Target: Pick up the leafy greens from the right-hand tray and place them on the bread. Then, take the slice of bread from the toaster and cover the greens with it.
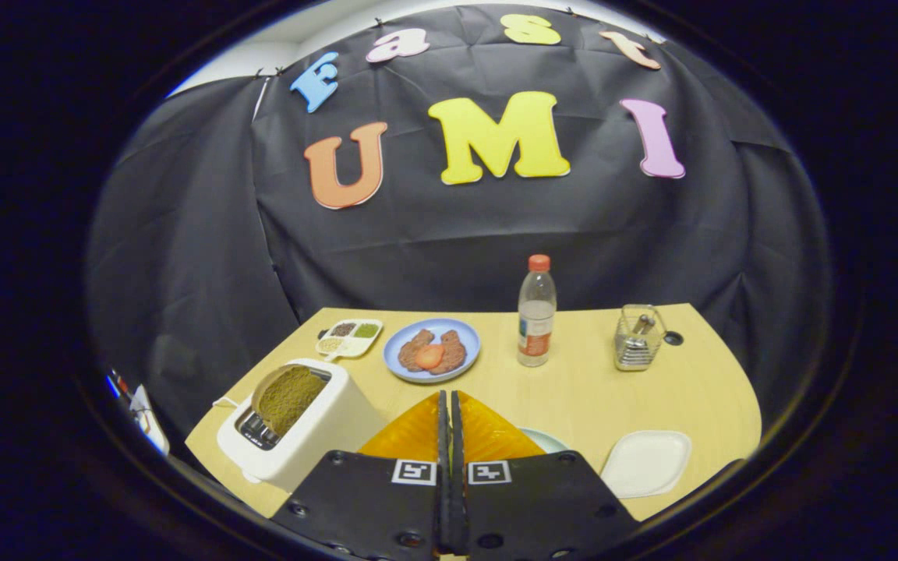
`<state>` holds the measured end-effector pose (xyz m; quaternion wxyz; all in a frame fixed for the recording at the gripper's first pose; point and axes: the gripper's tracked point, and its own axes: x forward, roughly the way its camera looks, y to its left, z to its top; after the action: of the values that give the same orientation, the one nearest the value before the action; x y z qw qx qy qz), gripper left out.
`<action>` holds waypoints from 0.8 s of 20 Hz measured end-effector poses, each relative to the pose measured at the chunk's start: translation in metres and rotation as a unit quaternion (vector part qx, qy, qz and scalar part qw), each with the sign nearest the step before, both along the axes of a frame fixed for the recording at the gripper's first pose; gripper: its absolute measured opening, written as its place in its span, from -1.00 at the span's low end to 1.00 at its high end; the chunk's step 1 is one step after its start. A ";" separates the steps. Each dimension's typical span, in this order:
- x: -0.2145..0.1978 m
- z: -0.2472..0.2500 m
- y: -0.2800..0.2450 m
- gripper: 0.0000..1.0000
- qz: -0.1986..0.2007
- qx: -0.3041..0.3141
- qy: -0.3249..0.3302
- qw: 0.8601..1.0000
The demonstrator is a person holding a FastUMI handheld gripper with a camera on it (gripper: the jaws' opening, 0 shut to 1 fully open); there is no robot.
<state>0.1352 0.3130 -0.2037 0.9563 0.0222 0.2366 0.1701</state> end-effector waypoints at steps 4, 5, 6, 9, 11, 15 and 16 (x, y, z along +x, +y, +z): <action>-0.001 -0.026 0.023 -0.99 0.000 0.021 0.027 0.999; -0.001 -0.032 0.026 -0.99 0.000 0.028 0.034 0.999; 0.001 -0.039 0.027 -0.99 -0.002 0.035 0.042 0.999; 0.007 -0.051 0.017 -0.99 -0.015 0.046 0.058 0.997; 0.012 -0.054 0.004 -0.99 -0.025 0.045 0.058 0.997; 0.019 -0.059 -0.026 -0.99 -0.044 0.033 0.047 0.997; 0.021 -0.062 -0.033 -0.99 -0.048 0.029 0.046 0.997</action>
<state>0.1563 0.2805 -0.2655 0.9505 0.0692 0.2741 0.1293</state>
